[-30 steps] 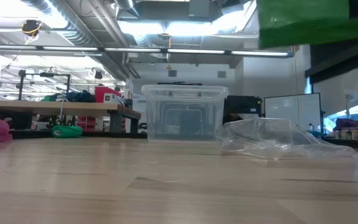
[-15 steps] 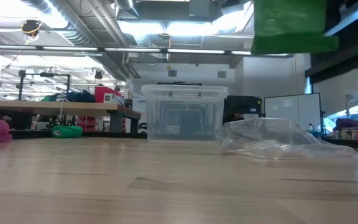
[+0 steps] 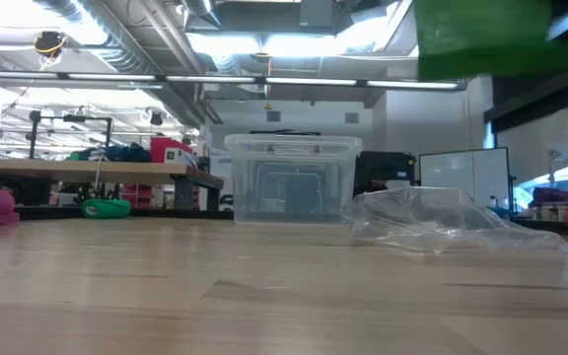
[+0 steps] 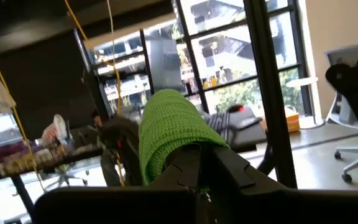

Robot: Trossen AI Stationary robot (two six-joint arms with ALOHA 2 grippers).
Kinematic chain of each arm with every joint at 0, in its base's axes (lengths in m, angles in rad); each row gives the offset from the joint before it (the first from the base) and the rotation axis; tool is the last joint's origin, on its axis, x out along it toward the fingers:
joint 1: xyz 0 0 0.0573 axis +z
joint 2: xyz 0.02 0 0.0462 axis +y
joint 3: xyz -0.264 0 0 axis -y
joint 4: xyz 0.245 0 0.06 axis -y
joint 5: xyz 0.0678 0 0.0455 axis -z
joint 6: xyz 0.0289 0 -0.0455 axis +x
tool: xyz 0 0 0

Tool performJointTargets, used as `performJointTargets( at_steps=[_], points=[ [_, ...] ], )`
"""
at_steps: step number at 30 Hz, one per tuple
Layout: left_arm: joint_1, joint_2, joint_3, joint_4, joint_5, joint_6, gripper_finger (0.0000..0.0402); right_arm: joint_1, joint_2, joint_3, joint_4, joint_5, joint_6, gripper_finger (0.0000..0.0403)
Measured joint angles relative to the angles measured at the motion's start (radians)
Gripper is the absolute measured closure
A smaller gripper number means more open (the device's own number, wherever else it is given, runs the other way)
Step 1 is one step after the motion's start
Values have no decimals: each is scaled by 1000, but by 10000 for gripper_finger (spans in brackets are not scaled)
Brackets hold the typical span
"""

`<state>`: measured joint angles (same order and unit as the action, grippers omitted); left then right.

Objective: Roll bandage
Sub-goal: Roll the green bandage

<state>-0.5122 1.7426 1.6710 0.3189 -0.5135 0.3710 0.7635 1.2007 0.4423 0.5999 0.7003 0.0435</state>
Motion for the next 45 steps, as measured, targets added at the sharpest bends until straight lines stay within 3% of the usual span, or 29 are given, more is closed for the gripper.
performJointTargets(
  at_steps=[5,12,16,24,31,45],
  points=[
    [-14,-64,8,8,-49,65,391,60,0,1,2,21,-3,397],
    [-2,-91,7,-4,-183,245,391,144,0,31,2,-45,54,398],
    [9,-94,7,-26,-219,308,391,197,-1,87,-14,-67,54,398],
    [34,-92,6,-100,-404,425,391,288,19,260,-177,-68,45,400],
    [52,-87,4,-279,-434,371,391,337,101,454,-339,-49,-21,401],
    [25,-20,-48,-388,-436,180,391,351,208,830,-594,-35,-255,400]
  ],
)
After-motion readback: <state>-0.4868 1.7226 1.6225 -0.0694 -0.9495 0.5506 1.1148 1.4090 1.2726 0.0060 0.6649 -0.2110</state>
